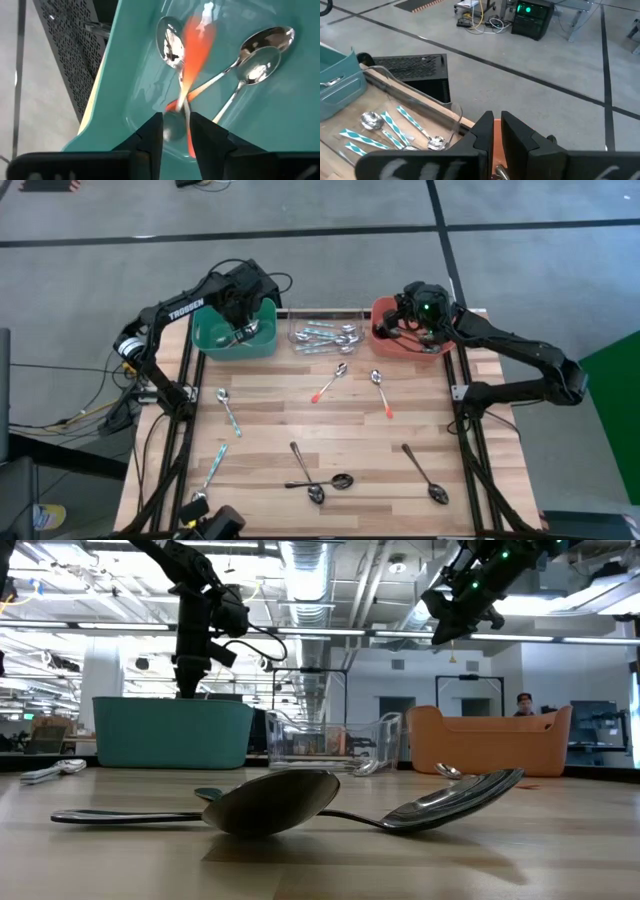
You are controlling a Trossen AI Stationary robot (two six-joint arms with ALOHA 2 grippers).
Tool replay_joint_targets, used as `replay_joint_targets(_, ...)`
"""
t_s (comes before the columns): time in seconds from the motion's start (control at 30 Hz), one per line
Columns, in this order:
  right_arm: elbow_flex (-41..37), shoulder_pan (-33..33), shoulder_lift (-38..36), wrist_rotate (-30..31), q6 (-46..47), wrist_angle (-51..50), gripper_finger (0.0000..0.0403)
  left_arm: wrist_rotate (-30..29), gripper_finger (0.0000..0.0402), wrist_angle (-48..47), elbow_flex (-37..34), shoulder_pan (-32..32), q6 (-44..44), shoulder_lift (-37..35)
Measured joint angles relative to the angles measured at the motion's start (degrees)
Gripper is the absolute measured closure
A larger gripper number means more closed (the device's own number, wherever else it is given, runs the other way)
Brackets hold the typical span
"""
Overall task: Sort silverware by color (type)
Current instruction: Put the orange spoon into the green bin
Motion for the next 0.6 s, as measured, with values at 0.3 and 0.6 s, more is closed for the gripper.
replay_joint_targets(0.3,0.0,0.0,0.3,0.0,0.0,1.1,0.0346,-0.3,0.0297,0.5,4.6,0.0,-4.6,0.0)
replay_joint_targets(0.6,0.0,0.0,0.3,0.1,0.0,1.9,0.0346,0.1,0.0296,2.4,14.2,-0.1,-6.1,-0.1)
